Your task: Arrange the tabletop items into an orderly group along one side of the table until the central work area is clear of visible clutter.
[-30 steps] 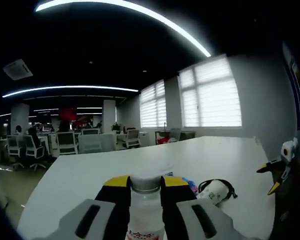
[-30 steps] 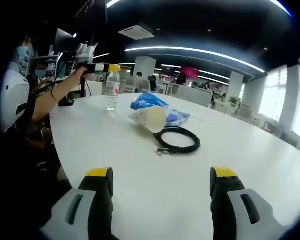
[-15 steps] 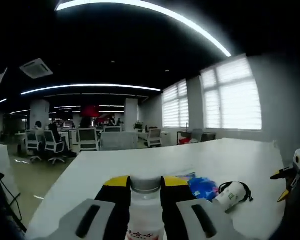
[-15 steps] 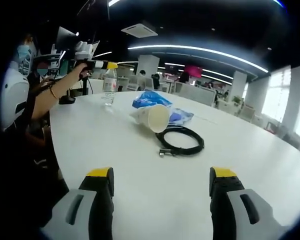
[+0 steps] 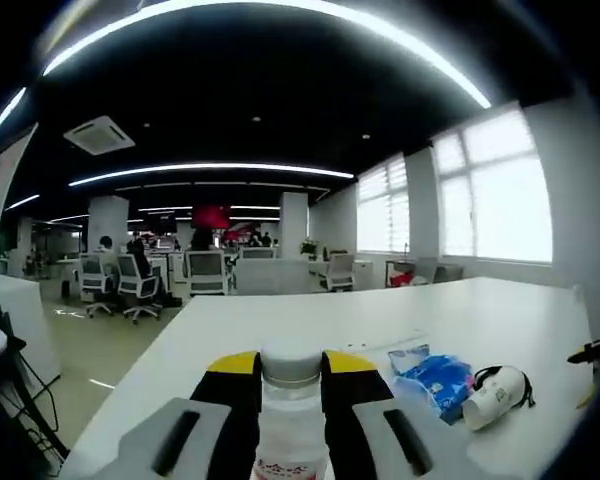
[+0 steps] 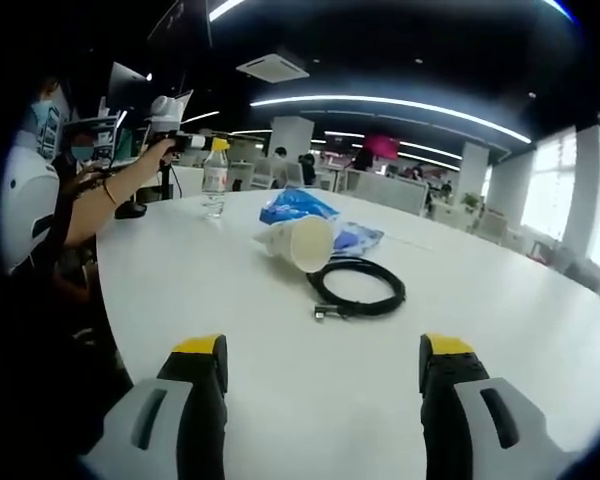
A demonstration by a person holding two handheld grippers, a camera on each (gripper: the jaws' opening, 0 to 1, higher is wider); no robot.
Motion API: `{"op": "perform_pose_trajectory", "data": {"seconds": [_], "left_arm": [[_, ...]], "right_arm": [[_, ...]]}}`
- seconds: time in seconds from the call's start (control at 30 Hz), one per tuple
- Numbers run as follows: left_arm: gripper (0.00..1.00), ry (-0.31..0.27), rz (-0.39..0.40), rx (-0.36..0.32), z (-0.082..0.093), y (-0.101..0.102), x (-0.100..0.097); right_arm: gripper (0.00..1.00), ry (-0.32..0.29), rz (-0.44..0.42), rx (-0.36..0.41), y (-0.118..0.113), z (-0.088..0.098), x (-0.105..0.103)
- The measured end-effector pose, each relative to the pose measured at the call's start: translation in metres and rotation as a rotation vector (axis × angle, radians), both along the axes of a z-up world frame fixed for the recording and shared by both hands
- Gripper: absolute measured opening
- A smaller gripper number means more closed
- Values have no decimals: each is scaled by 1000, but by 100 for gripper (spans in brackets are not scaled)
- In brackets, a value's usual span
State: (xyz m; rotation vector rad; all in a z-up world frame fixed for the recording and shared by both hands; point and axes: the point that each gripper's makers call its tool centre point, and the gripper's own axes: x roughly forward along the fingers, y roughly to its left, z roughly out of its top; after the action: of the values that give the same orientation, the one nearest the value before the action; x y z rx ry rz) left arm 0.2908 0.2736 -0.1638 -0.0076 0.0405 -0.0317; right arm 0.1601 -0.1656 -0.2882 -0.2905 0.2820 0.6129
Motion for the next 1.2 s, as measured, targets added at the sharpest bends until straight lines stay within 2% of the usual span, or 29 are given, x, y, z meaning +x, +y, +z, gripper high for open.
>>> {"op": "perform_pose_trajectory", "data": {"seconds": [0.2,0.33,0.53,0.57,0.83,0.93,1.1,1.2], "left_arm": [[20,2,33,-2,3,4,6],[20,18,90,-26,1,10,10],[20,43,140,6,-5,13,12],[20,27,149,1,-3,15,11],[20,30,149,-6,-4,14,11],[21,38,174,-19,-5,17,10],[21,46,203,16,-5,13,11],[21,49,227,15,-6,13,11]], "right_arm": [[75,2,-9,10,-2,1,1],[75,-1,-17,19,-3,2,1],[75,-2,-22,20,-6,3,2],[75,-1,-23,18,-6,2,2],[75,9,-17,24,-4,-3,6],[75,19,-17,11,-2,-7,7],[75,22,-16,10,-1,-9,7],[75,20,-12,24,1,-9,6]]}}
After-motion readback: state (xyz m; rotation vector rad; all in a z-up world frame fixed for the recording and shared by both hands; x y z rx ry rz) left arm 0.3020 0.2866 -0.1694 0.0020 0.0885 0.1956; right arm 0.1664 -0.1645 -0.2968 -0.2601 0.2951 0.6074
